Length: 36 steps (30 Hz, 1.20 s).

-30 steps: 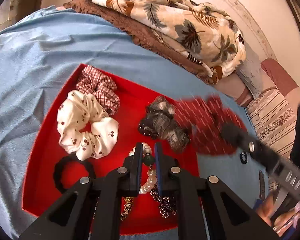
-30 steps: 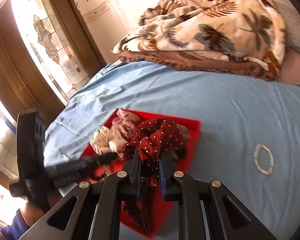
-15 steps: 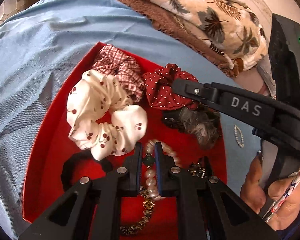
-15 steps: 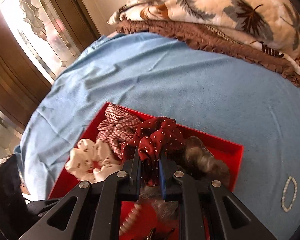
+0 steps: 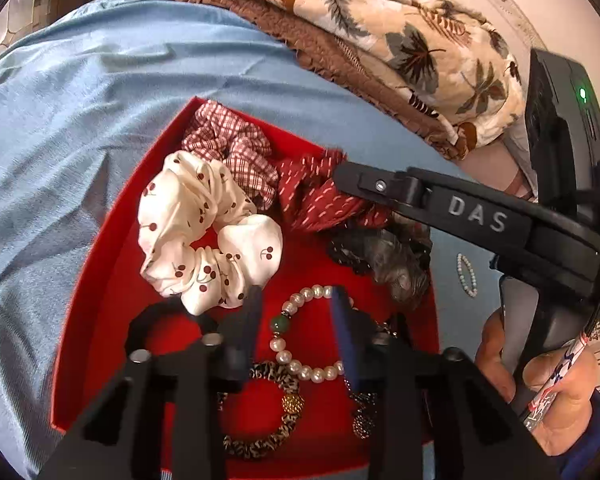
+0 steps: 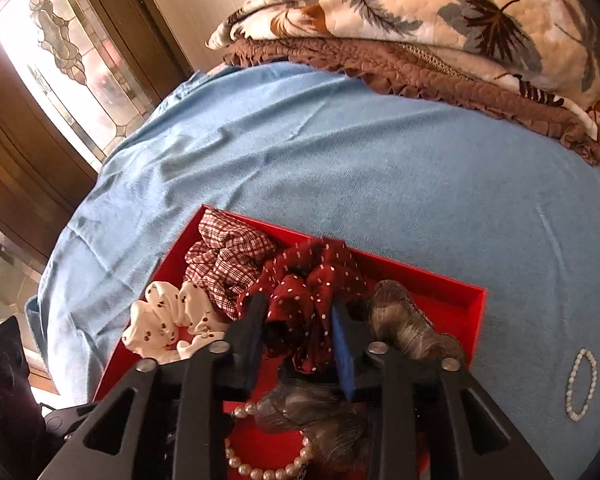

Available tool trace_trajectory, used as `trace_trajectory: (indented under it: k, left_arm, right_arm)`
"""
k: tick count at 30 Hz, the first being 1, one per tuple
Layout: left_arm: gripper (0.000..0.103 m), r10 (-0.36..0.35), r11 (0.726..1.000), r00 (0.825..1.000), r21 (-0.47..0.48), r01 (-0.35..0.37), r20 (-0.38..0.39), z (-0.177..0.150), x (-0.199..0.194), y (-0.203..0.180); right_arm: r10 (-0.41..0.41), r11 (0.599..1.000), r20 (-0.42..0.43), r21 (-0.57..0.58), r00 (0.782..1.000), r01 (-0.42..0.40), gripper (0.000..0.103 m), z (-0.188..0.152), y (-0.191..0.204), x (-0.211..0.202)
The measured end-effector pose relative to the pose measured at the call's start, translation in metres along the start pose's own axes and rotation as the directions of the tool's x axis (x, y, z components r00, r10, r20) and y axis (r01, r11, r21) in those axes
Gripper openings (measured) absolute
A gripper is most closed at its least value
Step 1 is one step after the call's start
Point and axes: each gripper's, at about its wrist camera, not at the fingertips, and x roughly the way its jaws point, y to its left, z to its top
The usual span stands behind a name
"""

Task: Organize jewelry
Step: 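Carry the pearl bracelet and red scrunchie into the red tray and open both tools, then move both open tools back toward the second pearl bracelet and black beaded bracelet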

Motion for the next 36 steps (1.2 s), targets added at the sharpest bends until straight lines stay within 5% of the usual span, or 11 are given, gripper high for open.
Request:
trace_trajectory:
  k: [11,23,36]
  left_arm:
    - [0.046,0.1,0.993,0.991,0.053,-0.105,0.09,-0.009,-0.019,-0.009]
    - [0.061,0.281,0.942,0.923,0.11,-0.318,0.264,-0.016,-0.041,-0.028]
    - [0.062,0.337,0.899,0.895,0.182,-0.398,0.293,-0.026,-0.035,-0.045]
  right_arm:
    - [-0.018,0.998,0.051,0.054,0.999,0.015,0.046,-0.014,-0.019,-0.048]
    - [-0.059,0.998,0.023,0.038,0.998,0.058,0.046,-0.06,-0.033,-0.078]
    - [-0.11,0.989,0.03,0.099,0.993,0.107,0.051,-0.105,-0.07,-0.111]
